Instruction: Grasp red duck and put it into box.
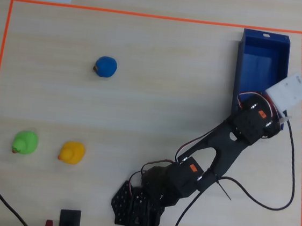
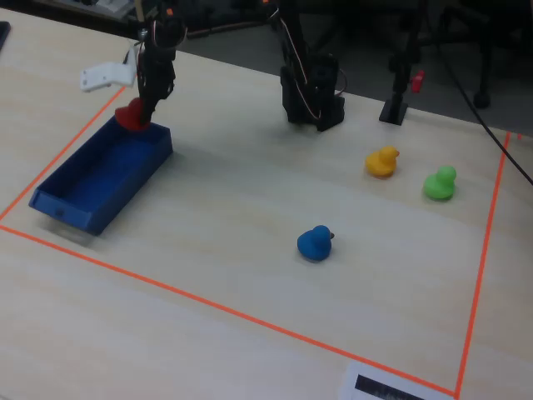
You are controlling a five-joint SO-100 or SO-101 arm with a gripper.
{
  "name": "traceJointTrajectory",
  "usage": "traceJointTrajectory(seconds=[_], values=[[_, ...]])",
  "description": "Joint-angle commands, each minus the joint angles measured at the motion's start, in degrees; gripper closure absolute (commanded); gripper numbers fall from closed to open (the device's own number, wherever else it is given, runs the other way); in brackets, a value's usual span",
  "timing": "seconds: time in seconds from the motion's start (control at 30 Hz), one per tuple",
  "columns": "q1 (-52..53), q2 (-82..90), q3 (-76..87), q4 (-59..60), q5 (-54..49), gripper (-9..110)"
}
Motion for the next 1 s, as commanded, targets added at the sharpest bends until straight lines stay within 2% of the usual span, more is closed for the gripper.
traceJointTrajectory(seconds=[0.0, 0.43, 0.5, 0.53, 0.73, 0.97], values=[[-1.5, -3.3, -6.9, -1.3, 0.0, 101], [-1.7, -21.7, -26.2, -0.9, -0.6, 101], [-1.0, -23.2, -28.3, -0.4, -0.6, 97], [-0.6, -23.6, -28.8, -0.4, -0.8, 90], [1.1, -24.3, -29.4, -0.5, -2.0, 69], [1.8, -21.7, -29.4, 0.2, -1.1, 70]])
